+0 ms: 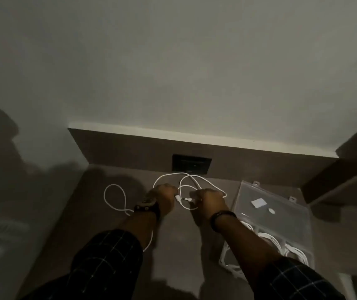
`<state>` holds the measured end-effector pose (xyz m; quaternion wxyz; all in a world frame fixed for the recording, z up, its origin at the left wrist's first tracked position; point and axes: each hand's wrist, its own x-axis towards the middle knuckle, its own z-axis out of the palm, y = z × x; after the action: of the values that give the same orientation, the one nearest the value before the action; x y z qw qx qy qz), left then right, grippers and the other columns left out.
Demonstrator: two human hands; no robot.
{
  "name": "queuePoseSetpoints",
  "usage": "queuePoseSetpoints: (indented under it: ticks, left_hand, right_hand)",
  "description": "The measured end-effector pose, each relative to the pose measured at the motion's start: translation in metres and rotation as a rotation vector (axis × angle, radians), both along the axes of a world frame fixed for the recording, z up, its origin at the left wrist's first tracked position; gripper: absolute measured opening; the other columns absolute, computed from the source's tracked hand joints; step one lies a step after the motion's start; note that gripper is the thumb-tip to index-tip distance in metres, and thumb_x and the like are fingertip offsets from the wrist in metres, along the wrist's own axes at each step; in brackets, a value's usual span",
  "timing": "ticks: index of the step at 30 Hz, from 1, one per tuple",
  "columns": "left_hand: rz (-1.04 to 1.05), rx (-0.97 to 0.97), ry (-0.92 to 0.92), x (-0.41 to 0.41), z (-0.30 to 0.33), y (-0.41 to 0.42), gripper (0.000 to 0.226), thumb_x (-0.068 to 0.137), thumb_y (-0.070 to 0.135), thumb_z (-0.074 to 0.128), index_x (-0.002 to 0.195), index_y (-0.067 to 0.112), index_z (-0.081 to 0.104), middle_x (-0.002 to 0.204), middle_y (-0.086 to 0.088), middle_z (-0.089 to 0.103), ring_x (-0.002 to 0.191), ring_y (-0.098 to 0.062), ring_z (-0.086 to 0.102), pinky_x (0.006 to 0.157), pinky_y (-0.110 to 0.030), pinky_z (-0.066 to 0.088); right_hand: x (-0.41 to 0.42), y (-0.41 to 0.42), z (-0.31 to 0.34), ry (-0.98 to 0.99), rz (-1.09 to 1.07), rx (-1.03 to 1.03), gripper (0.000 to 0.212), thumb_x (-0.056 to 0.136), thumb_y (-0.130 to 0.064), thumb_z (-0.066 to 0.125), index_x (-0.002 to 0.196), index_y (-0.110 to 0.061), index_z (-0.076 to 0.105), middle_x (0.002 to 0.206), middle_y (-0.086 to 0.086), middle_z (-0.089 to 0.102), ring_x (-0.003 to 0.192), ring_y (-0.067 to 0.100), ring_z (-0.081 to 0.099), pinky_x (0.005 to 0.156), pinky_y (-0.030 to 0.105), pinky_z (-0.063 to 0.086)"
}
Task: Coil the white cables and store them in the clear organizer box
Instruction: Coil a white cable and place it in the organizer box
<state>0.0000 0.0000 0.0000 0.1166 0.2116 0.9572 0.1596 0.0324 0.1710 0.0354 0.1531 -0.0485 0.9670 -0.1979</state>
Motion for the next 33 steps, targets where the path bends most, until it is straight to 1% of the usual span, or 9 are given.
queuePoseSetpoints:
  ticks: [7,10,14,17,20,24,28,30,33]
  left_hand:
    - [-0.067,0.0,0.059,-0.021,-0.002,0.011,0.024,0.07,0.022,0.046,0.072,0.012,0.068,0.076,-0.013,0.068,0.072,-0.034,0.062,0.067,-0.039,0.05]
    - [-0.063,0.029,0.133,-0.022,-0.002,0.011,0.025,0.066,0.022,0.055,0.08,0.01,0.072,0.077,-0.011,0.068,0.07,-0.033,0.062,0.064,-0.035,0.052]
    - [-0.062,0.192,0.17,-0.018,0.013,0.023,0.008,0.075,0.01,0.064,0.071,0.006,0.069,0.075,-0.015,0.068,0.071,-0.033,0.062,0.061,-0.027,0.035]
    - [0.047,0.433,0.087,-0.014,0.018,0.024,0.013,0.08,0.016,0.066,0.074,0.006,0.071,0.07,-0.015,0.068,0.067,-0.028,0.062,0.061,-0.029,0.042]
    - [0.31,0.836,-0.206,-0.01,0.051,0.027,0.029,0.089,0.027,0.059,0.07,0.007,0.066,0.059,-0.006,0.062,0.061,-0.024,0.059,0.061,-0.031,0.048]
    - [0.427,1.31,-0.448,0.009,0.133,0.028,0.027,0.097,0.02,0.049,0.086,0.004,0.067,0.071,-0.011,0.072,0.079,-0.025,0.071,0.074,-0.03,0.056]
    - [0.386,1.575,-0.417,0.028,0.208,0.024,0.034,0.097,0.029,0.048,0.082,0.004,0.065,0.065,-0.012,0.066,0.067,-0.026,0.066,0.068,-0.036,0.056]
    - [0.312,1.636,-0.485,0.038,0.238,0.021,0.041,0.096,0.037,0.044,0.076,0.007,0.063,0.062,-0.007,0.064,0.057,-0.019,0.059,0.055,-0.029,0.05]
    - [0.172,1.564,-0.596,0.051,0.267,0.012,0.047,0.095,0.043,0.041,0.068,0.011,0.062,0.062,-0.007,0.066,0.044,-0.015,0.054,0.044,-0.022,0.039]
  right_hand:
    - [-0.017,0.0,-0.033,0.027,-0.012,0.005,0.018,0.082,-0.016,0.056,0.093,-0.01,0.069,0.104,0.015,0.061,0.095,0.034,0.061,0.083,0.035,0.051]
    - [-0.022,0.003,-0.034,0.037,0.006,-0.039,0.013,0.082,-0.015,0.058,0.085,-0.007,0.067,0.098,0.018,0.06,0.089,0.035,0.06,0.075,0.032,0.046]
    - [-0.026,0.006,-0.007,0.094,-0.054,-0.248,0.01,0.08,-0.007,0.061,0.074,-0.009,0.068,0.08,0.006,0.063,0.07,0.013,0.055,0.066,0.023,0.035]
    - [-0.022,0.008,0.017,0.141,-0.201,-0.47,0.019,0.083,-0.007,0.062,0.074,-0.023,0.064,0.072,-0.013,0.058,0.066,-0.002,0.052,0.061,0.012,0.038]
    - [-0.01,0.008,0.042,0.16,-0.344,-0.729,0.027,0.084,-0.009,0.064,0.11,-0.015,0.062,0.097,-0.004,0.063,0.085,0.003,0.058,0.071,0.003,0.043]
    - [0.012,-0.007,0.074,0.123,-0.162,-0.786,0.05,0.082,-0.015,0.067,0.128,-0.024,0.05,0.116,-0.009,0.06,0.103,-0.002,0.056,0.084,0.009,0.044]
    - [0.025,-0.032,0.099,0.173,-0.056,-0.872,0.017,0.089,-0.028,0.059,0.098,-0.015,0.065,0.09,-0.004,0.068,0.08,0.004,0.063,0.075,0.021,0.05]
    - [0.029,-0.037,0.108,0.155,-0.023,-0.871,0.031,0.094,-0.031,0.05,0.079,-0.009,0.066,0.07,0.004,0.065,0.065,0.015,0.06,0.069,0.034,0.05]
    - [0.029,-0.032,0.131,0.071,-0.004,-0.811,0.033,0.097,-0.028,0.045,0.071,-0.016,0.061,0.06,-0.002,0.059,0.055,0.013,0.053,0.06,0.031,0.047]
